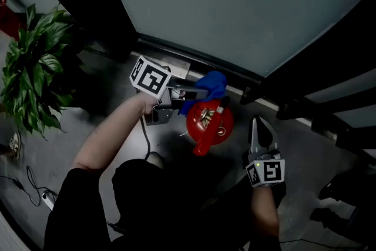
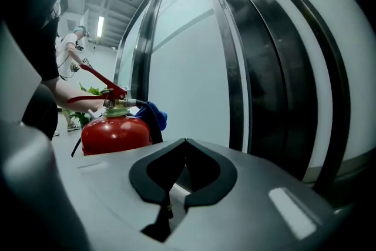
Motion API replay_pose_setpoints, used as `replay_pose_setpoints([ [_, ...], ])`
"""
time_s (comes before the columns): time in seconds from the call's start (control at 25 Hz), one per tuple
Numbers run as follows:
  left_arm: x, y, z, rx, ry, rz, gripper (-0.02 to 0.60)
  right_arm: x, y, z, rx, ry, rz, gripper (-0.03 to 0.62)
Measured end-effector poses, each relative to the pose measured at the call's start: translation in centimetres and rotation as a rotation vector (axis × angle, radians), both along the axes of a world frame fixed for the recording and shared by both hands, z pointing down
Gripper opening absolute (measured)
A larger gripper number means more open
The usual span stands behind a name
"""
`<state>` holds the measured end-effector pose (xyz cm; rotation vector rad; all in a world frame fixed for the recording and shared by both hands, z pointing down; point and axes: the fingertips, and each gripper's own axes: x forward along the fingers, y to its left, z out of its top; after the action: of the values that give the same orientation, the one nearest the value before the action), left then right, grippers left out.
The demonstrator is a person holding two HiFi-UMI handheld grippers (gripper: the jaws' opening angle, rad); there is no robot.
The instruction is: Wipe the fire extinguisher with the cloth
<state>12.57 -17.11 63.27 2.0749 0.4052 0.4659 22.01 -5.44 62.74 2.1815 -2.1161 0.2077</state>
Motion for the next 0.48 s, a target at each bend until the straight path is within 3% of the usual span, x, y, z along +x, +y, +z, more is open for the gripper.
replay_pose_setpoints([
  [0.12, 0.5, 0.1, 0.1, -0.122, 0.044, 0.024, 0.064, -0.3, -0.2, 0.0, -0.009, 0.007, 0.001, 0.002],
  [0.24, 1.0, 0.1, 0.9, -0.173, 0.070, 0.041, 0.064, -0.9, -0.4, -0.3, -0.009, 0.021, -0.001, 0.003],
  [0.36, 1.1, -0.1, 3.2, -0.192, 0.015, 0.035, 0.064, -1.2, -0.4, -0.3, -0.013, 0.027, 0.003, 0.002],
  [0.48, 1.4, -0.3, 5.2, -0.143, -0.013, 0.053, 0.064, -1.2, -0.3, -0.1, -0.028, 0.032, 0.006, 0.003],
])
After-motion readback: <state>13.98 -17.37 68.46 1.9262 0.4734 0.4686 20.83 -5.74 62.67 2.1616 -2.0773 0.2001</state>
